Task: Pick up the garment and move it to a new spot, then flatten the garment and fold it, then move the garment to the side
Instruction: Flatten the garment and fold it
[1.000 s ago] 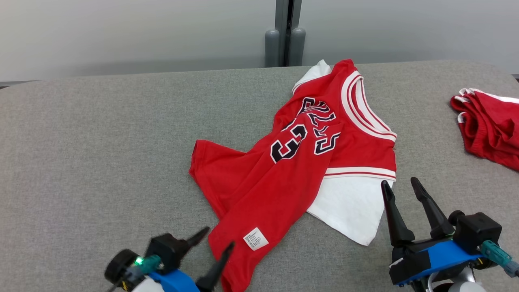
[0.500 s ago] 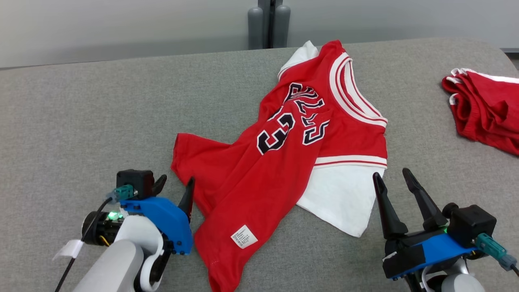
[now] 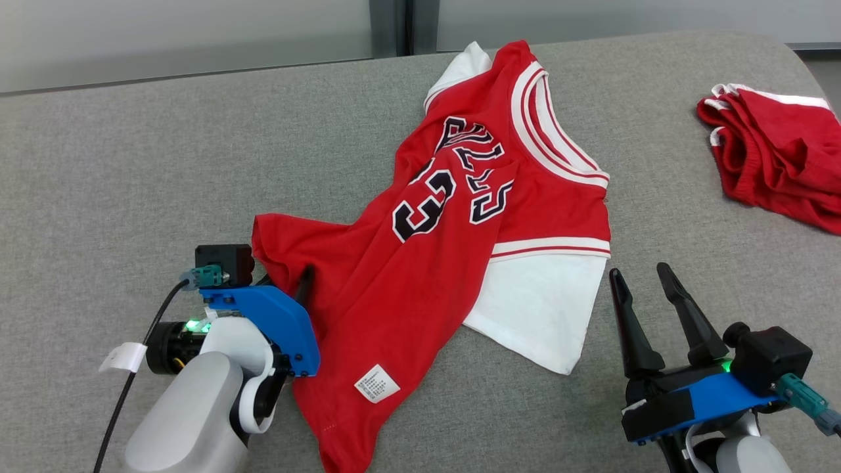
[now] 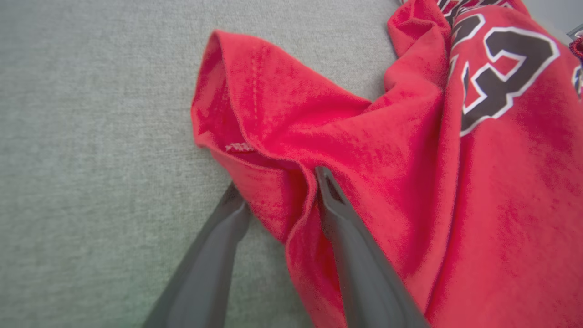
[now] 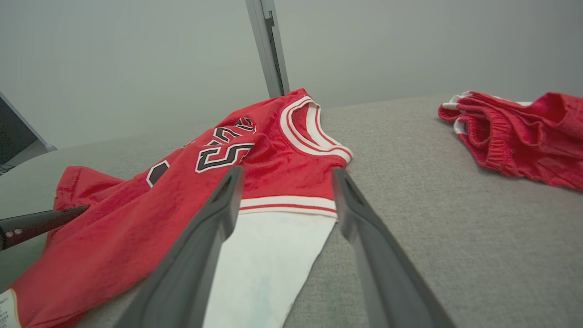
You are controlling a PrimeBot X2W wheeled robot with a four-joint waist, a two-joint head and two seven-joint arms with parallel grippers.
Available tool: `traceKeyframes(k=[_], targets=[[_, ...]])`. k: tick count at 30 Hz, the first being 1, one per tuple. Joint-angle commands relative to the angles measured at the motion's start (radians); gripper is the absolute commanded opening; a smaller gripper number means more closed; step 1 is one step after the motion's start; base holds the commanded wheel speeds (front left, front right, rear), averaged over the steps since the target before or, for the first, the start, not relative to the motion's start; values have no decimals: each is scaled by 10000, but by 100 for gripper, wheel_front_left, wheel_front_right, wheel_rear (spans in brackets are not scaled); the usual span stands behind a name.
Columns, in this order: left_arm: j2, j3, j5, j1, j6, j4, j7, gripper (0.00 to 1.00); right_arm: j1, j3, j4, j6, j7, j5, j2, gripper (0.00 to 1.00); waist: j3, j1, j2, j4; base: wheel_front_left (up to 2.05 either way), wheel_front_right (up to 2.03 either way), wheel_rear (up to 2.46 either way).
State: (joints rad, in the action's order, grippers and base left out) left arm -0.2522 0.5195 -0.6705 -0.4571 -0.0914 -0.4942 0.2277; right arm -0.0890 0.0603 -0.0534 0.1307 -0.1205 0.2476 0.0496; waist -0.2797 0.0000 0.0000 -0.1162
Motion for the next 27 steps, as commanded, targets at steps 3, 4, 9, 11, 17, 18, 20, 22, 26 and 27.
traceKeyframes(k=[3, 4, 9, 11, 17, 18, 20, 22, 26, 27], targets=[[-24, -196, 153, -418, 31, -92, -762, 0, -150, -14, -49, 2, -85, 80, 18, 100, -37, 0, 0, 23, 0, 0, 0], [-70, -204, 222, -509, 80, -92, -982, 0, -155, -7, -60, 2, -94, 97, 19, 100, -37, 0, 0, 34, 0, 0, 0], [-452, -375, 545, -1109, 394, 148, -1945, 0, -198, -4, -101, 2, -136, 104, 19, 100, 13, 0, 0, 94, 0, 0, 0], [-667, -421, 692, -1393, 483, 237, -2175, 0, -225, 17, -110, 3, -135, 107, 18, 100, 23, 0, 0, 93, 0, 0, 0], [-1449, -533, 1047, -2280, 799, -79, -2403, 0, -374, 196, -184, 2, -176, 177, 19, 100, -46, 0, 0, -119, 0, 0, 0], [-1561, -533, 1087, -2412, 897, -141, -2494, 0, -402, 216, -213, 2, -211, 199, 19, 100, -67, 0, 0, -177, 0, 0, 0], [-1782, -519, 1319, -2660, 982, -323, -2797, 0, -441, 245, -267, 2, -271, 266, 19, 100, -115, 0, 0, -279, 0, 0, 0], [-1902, -461, 1501, -2810, 984, -573, -3063, 0, -467, 293, -356, 2, -313, 284, 19, 100, -164, 0, 0, -388, 0, 0, 0], [-2018, -423, 1849, -3110, 786, -1037, -3710, 24, -543, 341, -484, 2, -399, 334, 19, 100, -200, 0, 0, -522, 0, 0, 0], [-1983, -423, 1863, -3131, 761, -1150, -3825, 51, -534, 333, -508, 2, -409, 332, 19, 100, -185, 0, 0, -535, 0, 0, 0]])
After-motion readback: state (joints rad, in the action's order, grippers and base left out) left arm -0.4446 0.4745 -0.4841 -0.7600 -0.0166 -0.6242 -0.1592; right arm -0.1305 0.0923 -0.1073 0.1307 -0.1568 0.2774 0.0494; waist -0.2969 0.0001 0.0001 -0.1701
